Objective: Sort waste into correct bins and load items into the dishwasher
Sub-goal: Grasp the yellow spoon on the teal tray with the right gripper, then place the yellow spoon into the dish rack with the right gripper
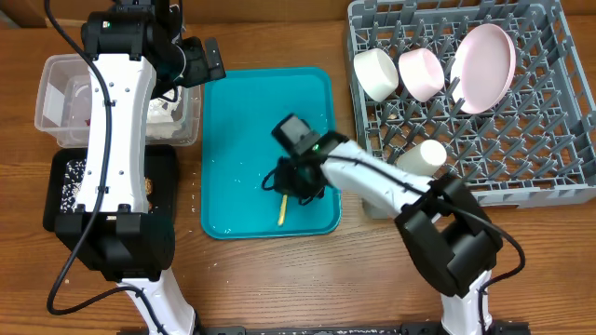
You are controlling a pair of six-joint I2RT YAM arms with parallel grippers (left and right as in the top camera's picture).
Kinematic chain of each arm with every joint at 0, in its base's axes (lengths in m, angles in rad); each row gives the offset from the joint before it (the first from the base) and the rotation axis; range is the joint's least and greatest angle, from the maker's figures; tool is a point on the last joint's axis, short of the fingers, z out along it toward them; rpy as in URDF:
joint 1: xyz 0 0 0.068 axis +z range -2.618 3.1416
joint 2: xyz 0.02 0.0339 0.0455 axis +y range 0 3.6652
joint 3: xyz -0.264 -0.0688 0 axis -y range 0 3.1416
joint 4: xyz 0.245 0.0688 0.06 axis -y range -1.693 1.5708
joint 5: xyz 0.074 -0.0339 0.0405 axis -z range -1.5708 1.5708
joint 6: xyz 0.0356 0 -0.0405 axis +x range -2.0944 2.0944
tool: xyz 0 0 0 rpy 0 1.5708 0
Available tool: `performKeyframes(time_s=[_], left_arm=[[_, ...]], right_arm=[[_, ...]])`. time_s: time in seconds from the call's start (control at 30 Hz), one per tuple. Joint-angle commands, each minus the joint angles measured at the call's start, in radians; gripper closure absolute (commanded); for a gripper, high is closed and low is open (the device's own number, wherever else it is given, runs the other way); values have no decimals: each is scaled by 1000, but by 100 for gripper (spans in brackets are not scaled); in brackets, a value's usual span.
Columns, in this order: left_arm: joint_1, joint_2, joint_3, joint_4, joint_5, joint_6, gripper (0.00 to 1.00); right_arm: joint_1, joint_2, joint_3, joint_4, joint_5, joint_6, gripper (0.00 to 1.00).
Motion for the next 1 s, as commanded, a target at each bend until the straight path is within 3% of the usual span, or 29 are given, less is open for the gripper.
performKeyframes(time_s=[0.0, 0.33, 0.53, 0.8, 0.87, 0.93, 0.97], left_arm=[[2, -3, 6, 1, 0, -6, 0], [2, -3, 6, 1, 0, -6, 0], [2, -3, 6, 1, 0, -6, 0], [2, -3, 6, 1, 0, -6, 0], [2, -3, 6, 1, 0, -6, 0], [2, -3, 6, 1, 0, -6, 0], [2, -3, 6, 1, 0, -6, 0]], right_arm=[[-87, -39, 142, -102, -30, -335, 96], [-320, -209, 383, -508, 228, -562, 96], [-390, -212, 354, -527, 254, -733, 96], [-410, -210, 237, -470, 307, -756, 96], [-410, -210, 214, -468, 307, -755, 89], [-410, -210, 211, -468, 307, -755, 67], [-410, -210, 211, -467, 307, -755, 64]])
